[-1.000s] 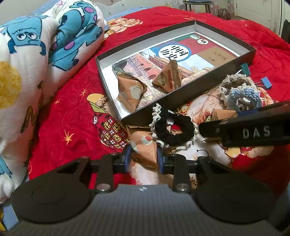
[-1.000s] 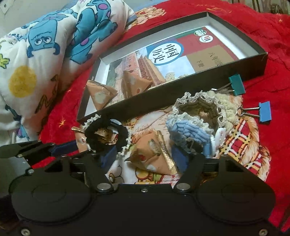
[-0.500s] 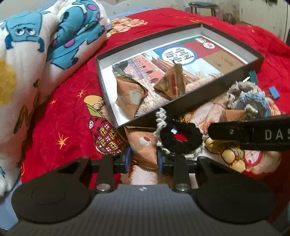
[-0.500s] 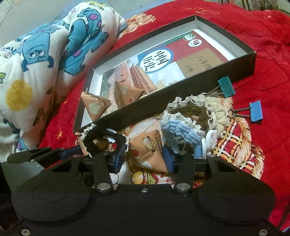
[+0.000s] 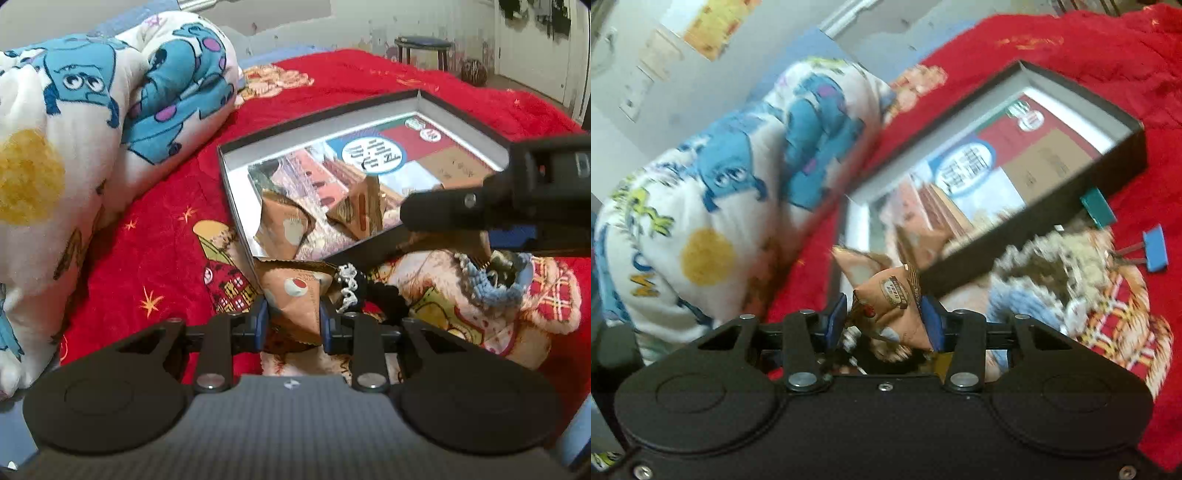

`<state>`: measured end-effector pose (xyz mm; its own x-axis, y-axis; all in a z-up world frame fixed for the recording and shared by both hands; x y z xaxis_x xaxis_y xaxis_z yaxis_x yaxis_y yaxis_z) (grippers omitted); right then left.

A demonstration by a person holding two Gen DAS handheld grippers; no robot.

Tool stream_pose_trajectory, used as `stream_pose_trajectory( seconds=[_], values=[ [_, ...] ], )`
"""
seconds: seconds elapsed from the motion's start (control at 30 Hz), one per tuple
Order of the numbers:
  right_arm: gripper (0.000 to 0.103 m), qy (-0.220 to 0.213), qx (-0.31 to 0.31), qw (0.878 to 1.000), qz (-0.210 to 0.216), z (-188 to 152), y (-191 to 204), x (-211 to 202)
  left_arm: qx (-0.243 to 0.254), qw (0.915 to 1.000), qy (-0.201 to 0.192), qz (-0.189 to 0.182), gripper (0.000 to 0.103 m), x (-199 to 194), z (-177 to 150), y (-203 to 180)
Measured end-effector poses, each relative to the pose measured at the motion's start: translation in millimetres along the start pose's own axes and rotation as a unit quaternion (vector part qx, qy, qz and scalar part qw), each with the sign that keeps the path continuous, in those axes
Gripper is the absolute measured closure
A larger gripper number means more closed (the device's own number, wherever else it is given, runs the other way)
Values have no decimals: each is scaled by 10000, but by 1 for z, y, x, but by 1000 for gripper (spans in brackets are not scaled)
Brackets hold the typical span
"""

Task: Organize objects
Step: 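Lift both held packets and carry them over the black box tray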

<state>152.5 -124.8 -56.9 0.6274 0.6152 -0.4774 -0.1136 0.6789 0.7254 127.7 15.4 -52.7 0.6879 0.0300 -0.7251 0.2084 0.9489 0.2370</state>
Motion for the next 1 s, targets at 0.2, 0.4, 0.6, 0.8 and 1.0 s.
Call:
stream_pose_trajectory(
  seconds=[0.2,0.4,0.6,0.8,1.0],
  values=[
    [60,-144,-153,9997,112,18,6,-9,-30,9994,-339,0,71,-17,9,4],
    [60,-392,-543,9977,127,41,14,-25,-406,9966,-660,-279,71,-27,19,8],
    [60,-918,-1348,9864,-210,71,20,-58,-909,9874,-1144,-602,71,-39,34,15],
    [59,-1195,-1583,9789,-483,93,18,-76,-1242,9708,-1911,-744,71,-52,58,15],
    [59,-1223,-1183,9850,-279,110,0,-75,-1269,9574,-2311,-1177,70,-48,76,-4]
  ],
)
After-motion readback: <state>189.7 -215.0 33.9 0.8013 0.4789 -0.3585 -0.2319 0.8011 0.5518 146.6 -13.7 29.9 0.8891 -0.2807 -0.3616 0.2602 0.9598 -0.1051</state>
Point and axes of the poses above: each gripper's, at about its wrist camera, not at the fingertips, and x roughly the way its jaws point, y to its left, z to its top, the point moved 8 cm from there along x, roughly the way its jaws point, and after that the axes turned 3 degrees about x, right-handed, at the moved point
